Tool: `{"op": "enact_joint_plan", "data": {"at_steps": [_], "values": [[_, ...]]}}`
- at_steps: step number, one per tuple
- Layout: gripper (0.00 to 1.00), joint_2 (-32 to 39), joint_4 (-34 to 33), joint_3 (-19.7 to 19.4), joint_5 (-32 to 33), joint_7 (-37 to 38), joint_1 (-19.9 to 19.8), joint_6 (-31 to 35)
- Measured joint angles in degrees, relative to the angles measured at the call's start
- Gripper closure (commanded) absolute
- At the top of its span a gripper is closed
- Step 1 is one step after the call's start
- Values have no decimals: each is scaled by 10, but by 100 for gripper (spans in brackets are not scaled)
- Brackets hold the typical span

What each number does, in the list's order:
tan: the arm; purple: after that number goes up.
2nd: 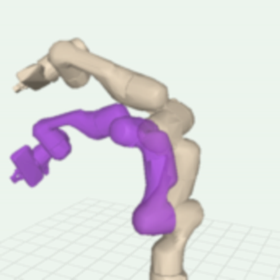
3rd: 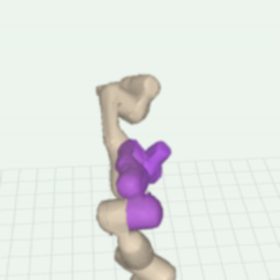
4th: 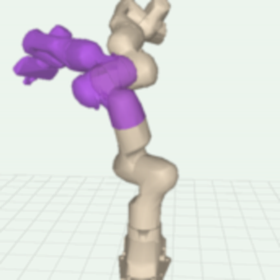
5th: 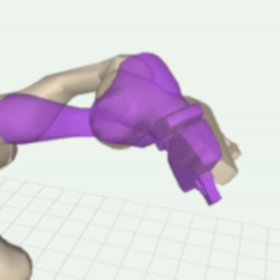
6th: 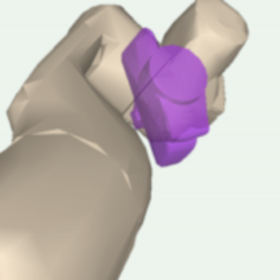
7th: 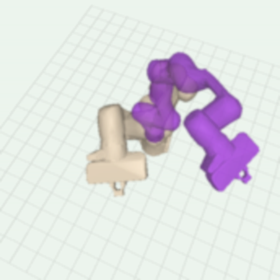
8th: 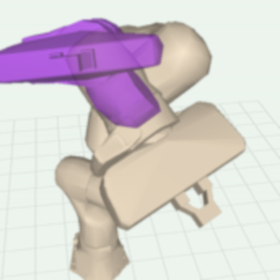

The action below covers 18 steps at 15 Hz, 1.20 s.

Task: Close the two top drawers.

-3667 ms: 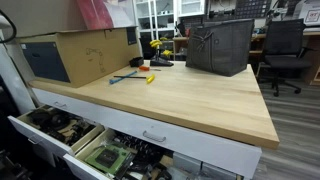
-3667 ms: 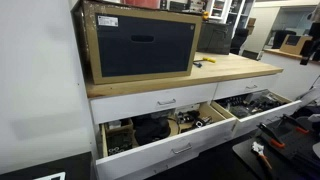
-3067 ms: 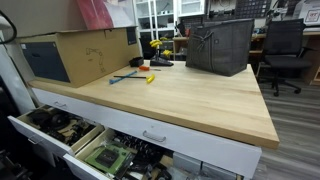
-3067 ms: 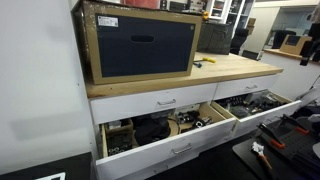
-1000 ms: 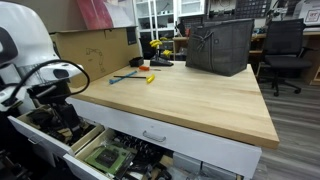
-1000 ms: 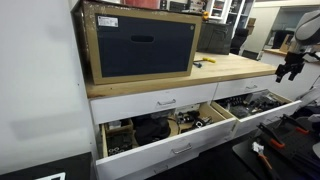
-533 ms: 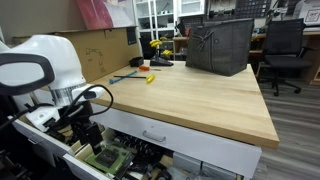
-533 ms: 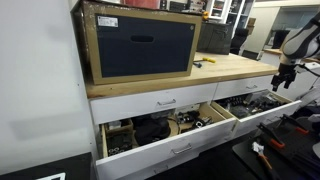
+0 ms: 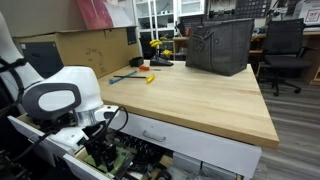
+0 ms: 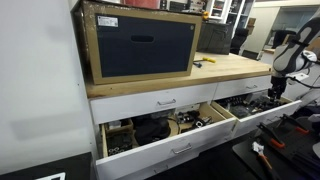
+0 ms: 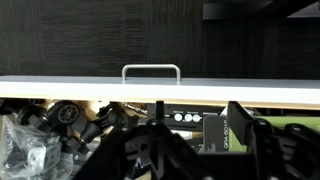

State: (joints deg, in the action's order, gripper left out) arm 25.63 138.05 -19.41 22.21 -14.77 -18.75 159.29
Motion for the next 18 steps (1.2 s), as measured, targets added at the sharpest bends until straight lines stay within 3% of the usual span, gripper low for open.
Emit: {"op": "enact_joint_plan", "data": {"at_steps": [4,5,11,18], "values": [[96,72,-22,-18,30,-6,0,37],[99,89,-25,-25,38,-7,0,50],[100,182,-36,-61,58,-7,15,153],[100,264,-36,-128,17,-7,114,285]]}}
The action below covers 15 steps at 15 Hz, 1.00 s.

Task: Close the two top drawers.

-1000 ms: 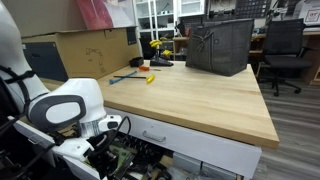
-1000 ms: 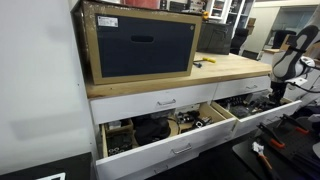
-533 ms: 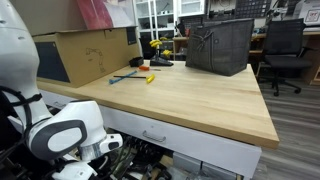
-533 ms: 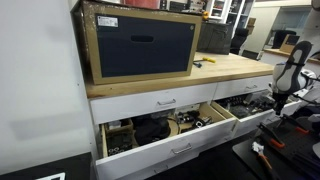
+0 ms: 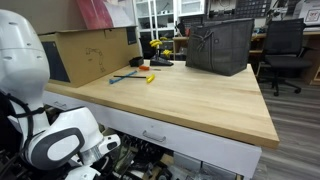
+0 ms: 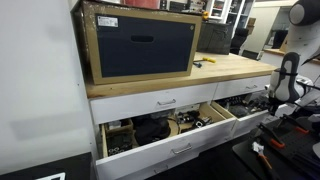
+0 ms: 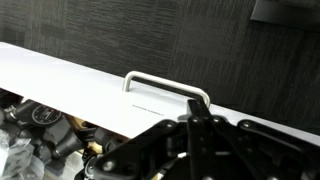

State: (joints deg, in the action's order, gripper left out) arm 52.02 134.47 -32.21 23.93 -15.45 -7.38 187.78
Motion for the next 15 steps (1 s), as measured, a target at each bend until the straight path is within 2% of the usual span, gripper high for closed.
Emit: {"op": "enact_joint_plan", "data": {"at_steps": [8,15], "values": [[100,30,-20,3,-86,0,73,32],[100,45,-90,3,-139,1,133,24]]}}
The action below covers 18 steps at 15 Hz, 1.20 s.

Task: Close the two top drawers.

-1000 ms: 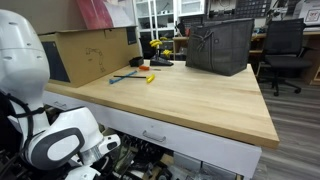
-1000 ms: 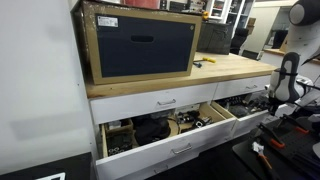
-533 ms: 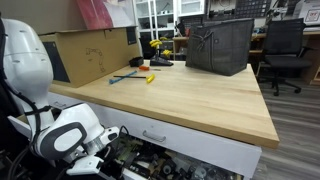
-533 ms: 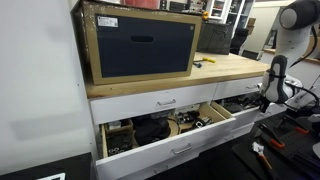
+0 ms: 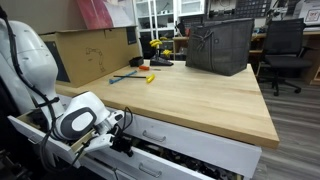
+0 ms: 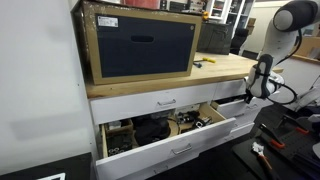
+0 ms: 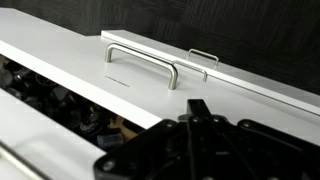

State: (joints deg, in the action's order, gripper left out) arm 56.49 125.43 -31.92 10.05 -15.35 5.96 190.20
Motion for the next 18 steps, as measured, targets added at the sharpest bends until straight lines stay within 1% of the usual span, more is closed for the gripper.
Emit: {"op": "enact_joint_plan", "data": {"at_steps": [2,4,6,9,13,16,18], "values": [[100,0,-16,-3,-8,4,15,-6],[100,-10,-6,-3,-4,5,20,-6],[100,-40,17,0,15,-3,22,-16],[100,-120,83,10,57,-16,23,-56],[100,-239,194,23,95,-22,30,-121],[100,-329,269,21,100,-19,48,-183],[100,-391,307,12,94,-7,71,-236]]}}
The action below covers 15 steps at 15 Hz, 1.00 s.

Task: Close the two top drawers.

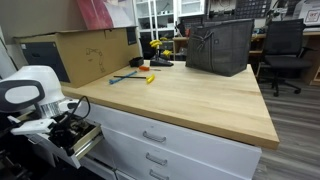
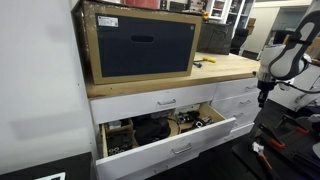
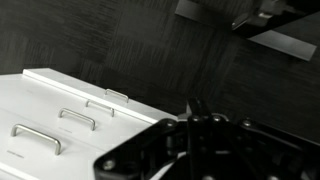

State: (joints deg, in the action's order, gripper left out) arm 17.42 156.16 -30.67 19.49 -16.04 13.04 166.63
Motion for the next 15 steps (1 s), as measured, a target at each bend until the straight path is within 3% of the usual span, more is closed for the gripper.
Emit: {"op": "enact_joint_plan", "data": {"at_steps": [3,9,15], "values": [[100,-94,30,-11,-6,39,32,-103],[100,-271,16,151,-36,123,-91,-329],[100,-387,8,218,-107,131,-140,-449]]}}
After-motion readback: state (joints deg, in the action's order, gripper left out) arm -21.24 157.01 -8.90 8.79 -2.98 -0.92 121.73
